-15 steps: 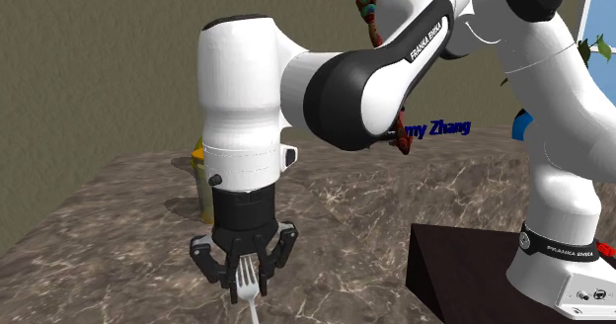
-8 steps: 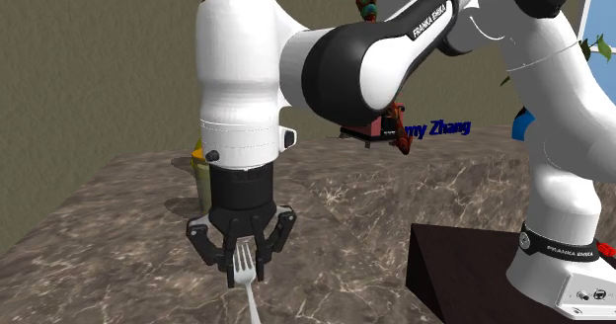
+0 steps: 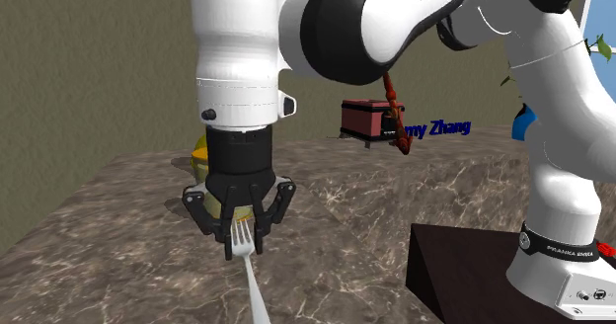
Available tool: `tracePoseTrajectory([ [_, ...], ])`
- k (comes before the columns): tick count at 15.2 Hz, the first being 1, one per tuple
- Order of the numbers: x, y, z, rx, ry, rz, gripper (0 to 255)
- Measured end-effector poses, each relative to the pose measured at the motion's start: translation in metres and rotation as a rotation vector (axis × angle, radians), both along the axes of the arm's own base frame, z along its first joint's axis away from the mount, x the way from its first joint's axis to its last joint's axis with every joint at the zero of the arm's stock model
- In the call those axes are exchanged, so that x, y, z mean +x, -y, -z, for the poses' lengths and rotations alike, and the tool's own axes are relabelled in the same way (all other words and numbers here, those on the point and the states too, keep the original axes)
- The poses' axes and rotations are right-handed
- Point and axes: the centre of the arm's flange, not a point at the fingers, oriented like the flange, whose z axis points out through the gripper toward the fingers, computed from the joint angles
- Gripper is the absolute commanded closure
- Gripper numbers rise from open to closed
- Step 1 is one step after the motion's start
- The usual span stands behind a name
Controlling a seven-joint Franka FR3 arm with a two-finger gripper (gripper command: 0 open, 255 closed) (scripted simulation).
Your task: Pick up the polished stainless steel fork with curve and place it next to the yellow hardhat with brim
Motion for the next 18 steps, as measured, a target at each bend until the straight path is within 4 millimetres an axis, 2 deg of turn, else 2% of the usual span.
tracePoseTrajectory([
  [18, 0.001, 0.000, -0.093, 0.000, 0.000, 0.000, 255],
])
